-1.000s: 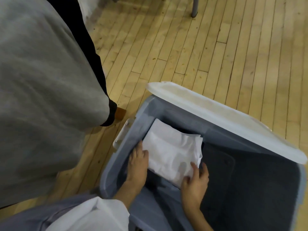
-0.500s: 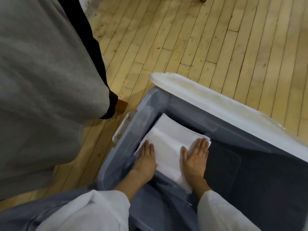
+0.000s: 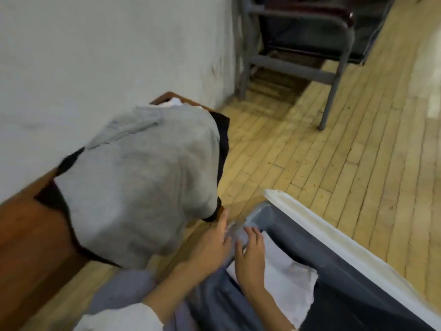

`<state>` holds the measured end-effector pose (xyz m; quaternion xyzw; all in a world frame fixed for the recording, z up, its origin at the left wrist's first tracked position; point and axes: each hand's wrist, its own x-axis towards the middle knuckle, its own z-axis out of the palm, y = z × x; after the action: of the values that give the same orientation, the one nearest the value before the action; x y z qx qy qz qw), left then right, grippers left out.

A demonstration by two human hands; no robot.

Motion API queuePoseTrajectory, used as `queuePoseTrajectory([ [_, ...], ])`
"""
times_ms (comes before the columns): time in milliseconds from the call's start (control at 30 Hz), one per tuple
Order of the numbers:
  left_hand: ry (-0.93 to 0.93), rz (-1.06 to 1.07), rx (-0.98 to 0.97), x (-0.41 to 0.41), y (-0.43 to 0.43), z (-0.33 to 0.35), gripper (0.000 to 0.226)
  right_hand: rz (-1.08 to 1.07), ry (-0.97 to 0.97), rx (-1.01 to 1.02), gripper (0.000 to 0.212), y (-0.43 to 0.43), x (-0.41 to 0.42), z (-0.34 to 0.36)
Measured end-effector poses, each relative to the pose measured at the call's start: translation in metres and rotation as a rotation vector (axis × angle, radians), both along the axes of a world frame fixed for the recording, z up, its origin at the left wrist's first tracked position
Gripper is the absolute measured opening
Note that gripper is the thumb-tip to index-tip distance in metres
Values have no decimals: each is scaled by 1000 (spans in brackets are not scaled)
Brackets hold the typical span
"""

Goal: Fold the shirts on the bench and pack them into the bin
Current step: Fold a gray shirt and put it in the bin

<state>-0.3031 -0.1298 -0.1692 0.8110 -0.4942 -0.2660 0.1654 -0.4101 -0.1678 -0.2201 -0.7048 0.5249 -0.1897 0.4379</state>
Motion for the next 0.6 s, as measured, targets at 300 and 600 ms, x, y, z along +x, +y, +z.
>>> queuePoseTrajectory([
  [300,-278,508,-244,142,92,117,42,434,-183,-148,29,52,147,155],
  [600,-253,620,-11,248,141,113,32,897,252,-362,61,75,188,169],
])
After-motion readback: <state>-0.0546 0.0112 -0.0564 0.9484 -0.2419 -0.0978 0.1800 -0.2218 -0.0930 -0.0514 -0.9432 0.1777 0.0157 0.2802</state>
